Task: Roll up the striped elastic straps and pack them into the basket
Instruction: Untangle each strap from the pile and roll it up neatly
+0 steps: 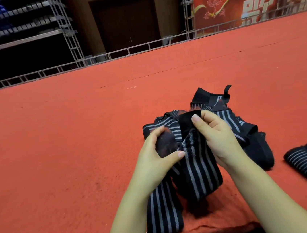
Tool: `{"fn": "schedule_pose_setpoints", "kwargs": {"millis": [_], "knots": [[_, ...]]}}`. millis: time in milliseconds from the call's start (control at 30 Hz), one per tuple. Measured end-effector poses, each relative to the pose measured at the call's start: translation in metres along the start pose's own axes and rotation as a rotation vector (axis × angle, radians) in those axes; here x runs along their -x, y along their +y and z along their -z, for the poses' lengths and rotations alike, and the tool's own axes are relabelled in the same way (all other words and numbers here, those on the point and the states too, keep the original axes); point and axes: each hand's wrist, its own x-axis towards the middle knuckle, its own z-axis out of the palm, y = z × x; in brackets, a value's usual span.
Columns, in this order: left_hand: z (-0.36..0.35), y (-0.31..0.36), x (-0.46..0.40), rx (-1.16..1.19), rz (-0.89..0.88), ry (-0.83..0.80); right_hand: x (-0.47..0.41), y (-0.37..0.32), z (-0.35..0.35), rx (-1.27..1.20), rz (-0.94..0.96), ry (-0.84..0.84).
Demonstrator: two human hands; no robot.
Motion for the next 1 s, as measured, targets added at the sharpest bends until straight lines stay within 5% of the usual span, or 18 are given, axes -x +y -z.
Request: {"fn": "schedule_pose_setpoints", "kwargs": {"millis": [267,433,733,1000], "knots": [[0.000,-0.010,-0.005,0.279,0.069,-0.055,0.002,0.007,0.001,-0.203,-0.109,0.028],[0.015,-0.028,-0.006,0.221,0.213,0.105,-0.006,0.002,0.024,-0.234,-0.120,0.297],[0.003,-0.001,-0.013,0.391,0.081,0.084,0.008,0.001,-0.019,-0.349,-0.241,-0.095],[0.012,0.018,-0.001,0.426,-0.008,0.058,0.010,0.000,-0.025,0.016,-0.029,-0.005]]}}
